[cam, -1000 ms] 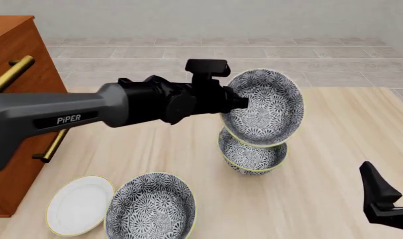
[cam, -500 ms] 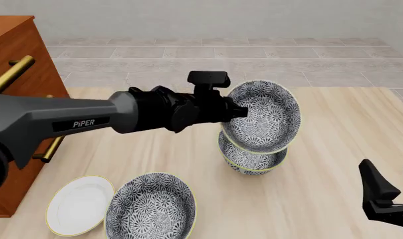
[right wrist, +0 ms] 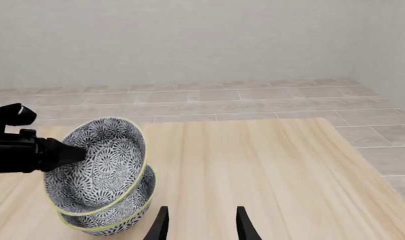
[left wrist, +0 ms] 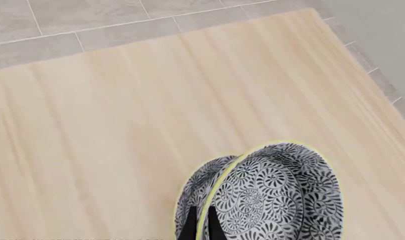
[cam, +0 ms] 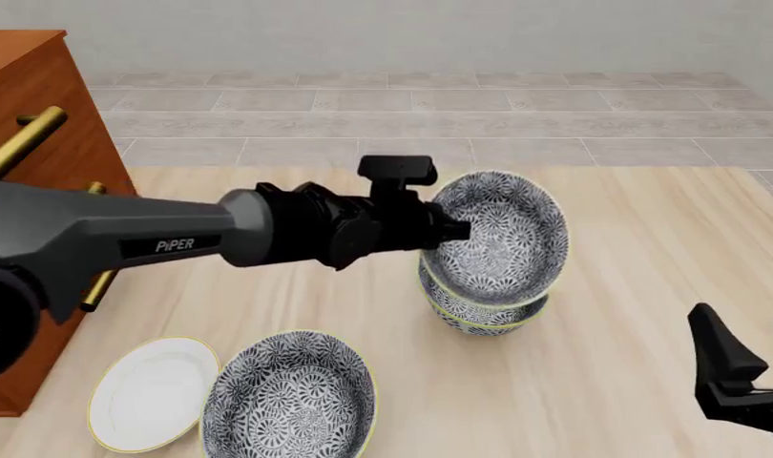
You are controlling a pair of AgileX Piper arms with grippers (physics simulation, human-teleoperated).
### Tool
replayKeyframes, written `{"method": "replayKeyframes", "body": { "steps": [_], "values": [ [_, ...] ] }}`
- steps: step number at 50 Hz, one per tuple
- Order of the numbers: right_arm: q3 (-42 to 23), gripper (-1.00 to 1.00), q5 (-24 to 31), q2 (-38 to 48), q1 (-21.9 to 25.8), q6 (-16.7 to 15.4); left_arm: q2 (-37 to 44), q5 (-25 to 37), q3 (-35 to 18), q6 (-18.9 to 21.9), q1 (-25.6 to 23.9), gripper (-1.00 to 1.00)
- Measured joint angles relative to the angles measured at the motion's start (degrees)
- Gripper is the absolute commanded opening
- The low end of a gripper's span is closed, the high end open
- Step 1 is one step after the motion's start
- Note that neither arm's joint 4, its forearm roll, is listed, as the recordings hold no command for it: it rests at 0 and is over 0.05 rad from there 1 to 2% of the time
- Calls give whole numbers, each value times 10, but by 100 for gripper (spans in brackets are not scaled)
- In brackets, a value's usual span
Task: Stack the bowl at the front on the bowl in the middle.
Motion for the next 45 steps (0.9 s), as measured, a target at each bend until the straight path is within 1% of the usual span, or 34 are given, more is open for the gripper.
{"method": "replayKeyframes", "body": {
  "steps": [7,20,27,33,45],
  "values": [
    [0,100,-9,8,0,0,3,-3,3,-4,0,-100],
    [0,100,-108,107,-1,0,12,-10,7,-11,-2,-100],
    [0,100,-137,136,-1,0,16,-12,8,-14,-3,-100],
    [0,100,-144,144,-1,1,19,-15,11,-17,-5,-100],
    [0,100,-114,113,-2,1,23,-20,15,-21,-6,-100]
  ]
}}
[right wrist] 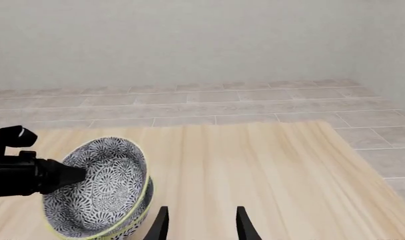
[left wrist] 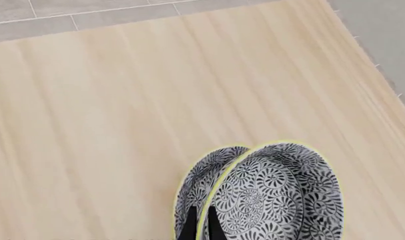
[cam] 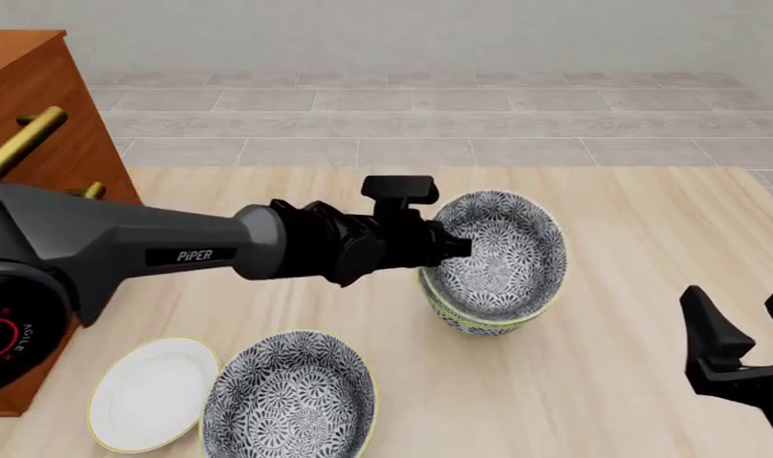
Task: Stack the bowl at the front on the bowl in the middle.
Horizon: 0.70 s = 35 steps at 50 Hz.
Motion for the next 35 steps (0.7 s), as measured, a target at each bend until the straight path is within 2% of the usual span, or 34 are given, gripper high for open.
{"method": "replayKeyframes", "body": {
  "steps": [2,3,15,35],
  "values": [
    [0,100,6,-6,0,0,1,0,0,0,0,-100],
    [0,100,9,-9,0,0,2,1,-1,0,0,100],
    [0,100,34,-34,-1,0,6,4,-7,1,-1,100],
    [0,100,39,-39,-1,0,-2,9,-6,12,4,100]
  ]
}}
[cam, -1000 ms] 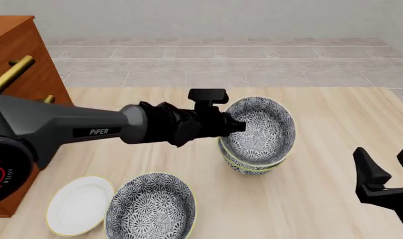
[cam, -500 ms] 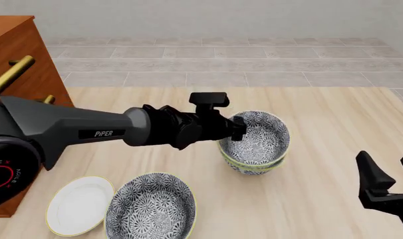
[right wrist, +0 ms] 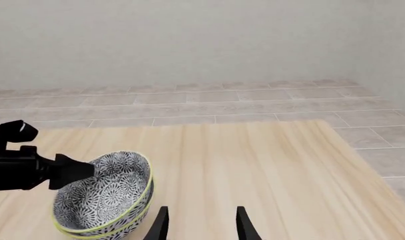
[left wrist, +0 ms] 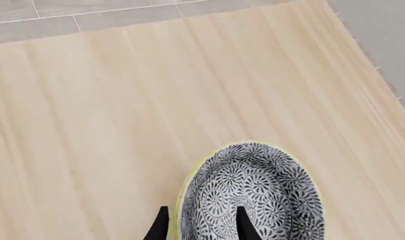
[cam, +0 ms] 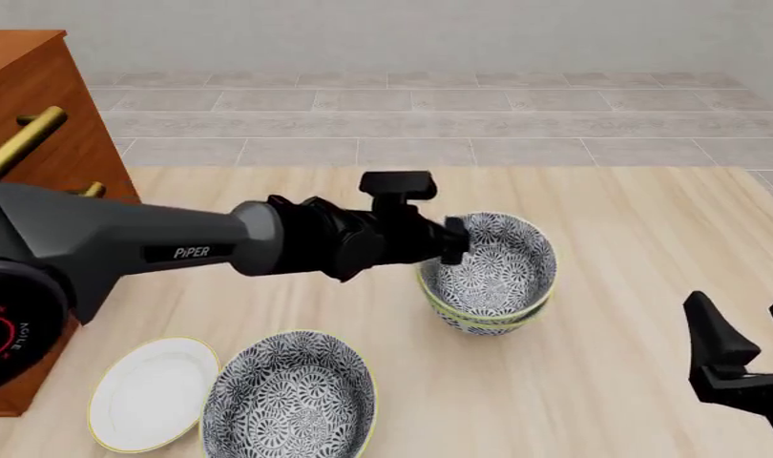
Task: Stack the bowl at the front on the bowl in the middle.
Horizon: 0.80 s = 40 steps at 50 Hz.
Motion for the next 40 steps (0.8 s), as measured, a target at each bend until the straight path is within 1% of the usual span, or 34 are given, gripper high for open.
{"method": "replayKeyframes", "body": {
  "steps": [8,21,30,34,40],
  "values": [
    [0,100,-7,7,0,0,-23,4,6,15,12,100],
    [0,100,-34,33,1,-1,-79,4,26,52,31,100],
    [0,100,12,-14,0,-1,-120,0,43,89,49,100],
    [0,100,10,-12,0,-1,-140,-6,55,113,60,100],
    [0,100,-12,9,-1,-2,-169,-19,74,144,75,100]
  ]
}}
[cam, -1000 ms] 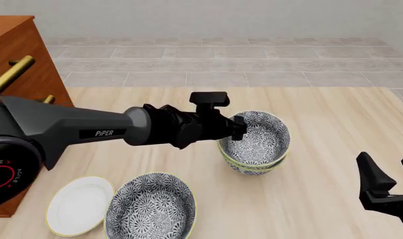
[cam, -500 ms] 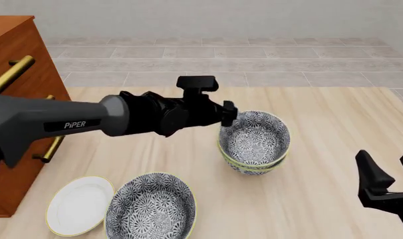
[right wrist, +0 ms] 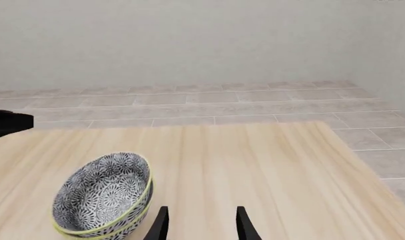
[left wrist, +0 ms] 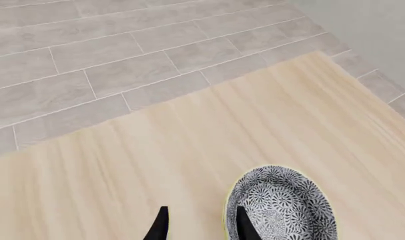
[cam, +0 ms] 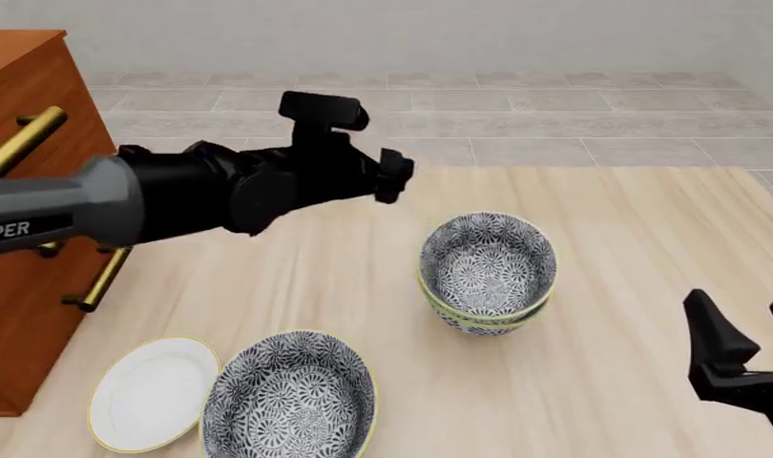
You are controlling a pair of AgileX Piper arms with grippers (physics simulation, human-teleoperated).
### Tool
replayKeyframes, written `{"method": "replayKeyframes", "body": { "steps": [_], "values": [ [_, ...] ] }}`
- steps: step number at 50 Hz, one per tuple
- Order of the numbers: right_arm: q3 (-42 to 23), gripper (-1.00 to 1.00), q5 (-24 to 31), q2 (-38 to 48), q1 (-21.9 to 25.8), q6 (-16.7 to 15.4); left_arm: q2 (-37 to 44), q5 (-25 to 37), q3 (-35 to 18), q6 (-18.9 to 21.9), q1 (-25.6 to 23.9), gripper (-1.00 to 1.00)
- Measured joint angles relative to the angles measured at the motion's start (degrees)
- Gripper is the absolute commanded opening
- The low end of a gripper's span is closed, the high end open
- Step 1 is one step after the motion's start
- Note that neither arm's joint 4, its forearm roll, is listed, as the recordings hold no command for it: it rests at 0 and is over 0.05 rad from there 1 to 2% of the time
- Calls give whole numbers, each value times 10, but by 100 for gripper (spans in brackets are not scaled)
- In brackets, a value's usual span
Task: Stack the bowl at the front on the bowl in the middle.
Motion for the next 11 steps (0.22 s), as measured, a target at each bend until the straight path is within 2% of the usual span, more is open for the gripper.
{"method": "replayKeyframes", "body": {
  "steps": [11],
  "values": [
    [0,100,-37,36,-1,-1,-54,-27,35,50,19,100]
  ]
}}
